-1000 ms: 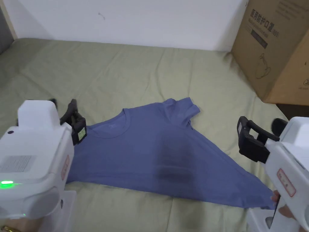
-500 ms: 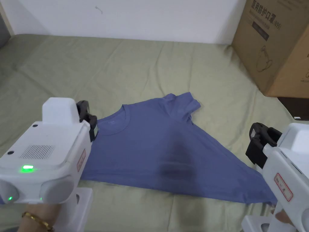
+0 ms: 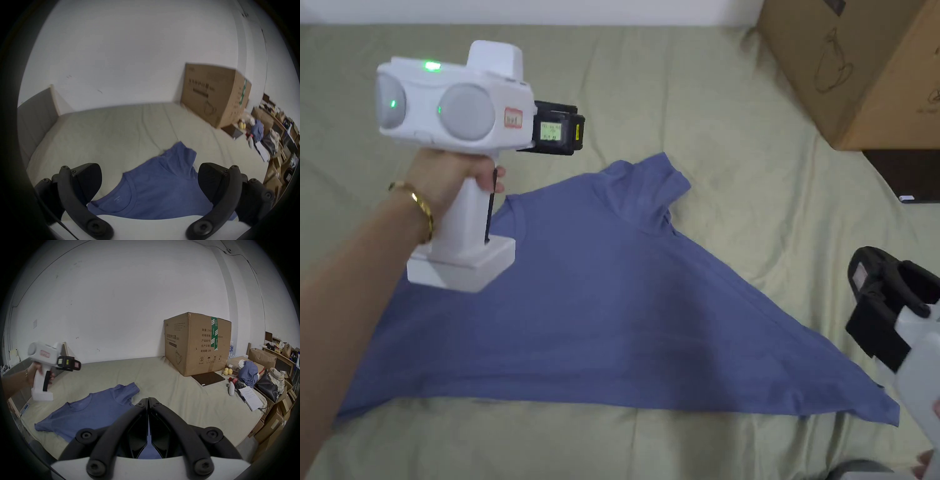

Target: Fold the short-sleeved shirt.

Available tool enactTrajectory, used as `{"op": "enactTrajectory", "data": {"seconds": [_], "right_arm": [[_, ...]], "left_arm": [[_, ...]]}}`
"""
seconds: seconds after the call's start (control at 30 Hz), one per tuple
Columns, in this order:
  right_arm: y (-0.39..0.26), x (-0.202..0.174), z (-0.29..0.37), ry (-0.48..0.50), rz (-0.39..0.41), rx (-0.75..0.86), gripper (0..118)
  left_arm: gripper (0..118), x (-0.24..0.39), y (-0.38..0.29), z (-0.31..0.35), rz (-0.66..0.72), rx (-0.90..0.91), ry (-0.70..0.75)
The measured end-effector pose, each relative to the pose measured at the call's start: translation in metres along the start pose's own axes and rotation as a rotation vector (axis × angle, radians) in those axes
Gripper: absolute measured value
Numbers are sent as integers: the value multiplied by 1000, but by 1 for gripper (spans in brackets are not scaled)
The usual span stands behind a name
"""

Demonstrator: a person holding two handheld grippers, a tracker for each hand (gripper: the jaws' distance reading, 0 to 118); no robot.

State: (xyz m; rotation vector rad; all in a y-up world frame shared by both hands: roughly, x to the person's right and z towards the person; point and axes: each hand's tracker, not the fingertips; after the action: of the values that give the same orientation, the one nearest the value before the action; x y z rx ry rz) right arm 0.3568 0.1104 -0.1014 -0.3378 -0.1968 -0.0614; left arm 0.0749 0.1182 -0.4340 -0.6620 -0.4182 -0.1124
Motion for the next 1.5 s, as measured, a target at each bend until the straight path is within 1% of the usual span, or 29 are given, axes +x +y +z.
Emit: {"op": "enactTrajectory", "data": {"seconds": [0.03,0.17,0.3,0.37,0.47,0.5,0.53,0.6,0.63,0.67,0.7,0.77,0.8,0.83,0.87,0.97,1.03,1.1,1.17,1.3,1.33,1.37,1.4,1.43,1.47,1.5], "right_arm": [[2,1,-3,-2,1,-4,0],[5,7,-18,-34,-4,-18,0],[5,13,-38,-50,-22,-60,0],[2,15,-48,-50,-10,-76,0],[-2,18,-57,-58,11,-92,0],[-5,18,-60,-56,13,-101,0],[-8,19,-62,-56,14,-108,0],[-15,19,-65,-60,16,-128,0],[-18,19,-66,-65,17,-136,0],[-21,19,-66,-69,15,-145,0],[-23,20,-66,-66,10,-156,0],[-28,21,-66,-73,3,-172,0],[-29,21,-65,-76,4,-177,0],[-17,11,-21,-81,0,-180,0],[-14,10,-10,-87,-13,-182,0],[-11,12,-4,-102,-21,-178,0],[-7,14,1,-115,-24,-167,0],[5,15,1,-124,-66,-166,0],[10,18,5,-137,-87,-166,0],[12,26,4,-152,-151,-310,1],[11,29,5,-153,-168,-334,13],[8,32,6,-158,-187,-377,37],[5,36,5,-162,-180,-427,71],[-1,39,4,-134,-191,-475,108],[-9,43,0,-129,-211,-527,118],[-18,45,-4,-137,-232,-578,118]], "left_arm": [[118,0,7,-19,-16,-42,-19],[118,6,22,-100,-109,-221,7],[118,12,20,-174,-114,-353,38],[118,15,16,-199,-111,-415,47],[117,19,12,-230,-126,-427,47],[114,22,10,-239,-140,-437,44],[103,25,9,-246,-155,-442,42],[74,28,9,-256,-201,-450,43],[57,29,7,-260,-212,-442,68],[52,30,6,-263,-212,-438,81],[52,29,4,-265,-196,-459,63],[24,30,-2,-267,-166,-524,-34],[14,33,-5,-265,-180,-501,3],[6,35,-6,-264,-185,-494,12],[0,36,-5,-262,-184,-497,5],[0,38,-2,-250,-178,-486,12],[0,36,9,-233,-169,-424,15],[0,35,20,-211,-149,-358,4],[0,34,30,-188,-109,-314,-14],[0,33,44,-143,-89,-247,-27],[0,33,47,-131,-85,-229,-29],[0,32,50,-122,-78,-209,-33],[0,31,52,-109,-71,-195,-35],[0,31,54,-100,-73,-188,-35],[0,31,56,-91,-77,-178,-33],[0,30,58,-83,-79,-168,-28]]}}
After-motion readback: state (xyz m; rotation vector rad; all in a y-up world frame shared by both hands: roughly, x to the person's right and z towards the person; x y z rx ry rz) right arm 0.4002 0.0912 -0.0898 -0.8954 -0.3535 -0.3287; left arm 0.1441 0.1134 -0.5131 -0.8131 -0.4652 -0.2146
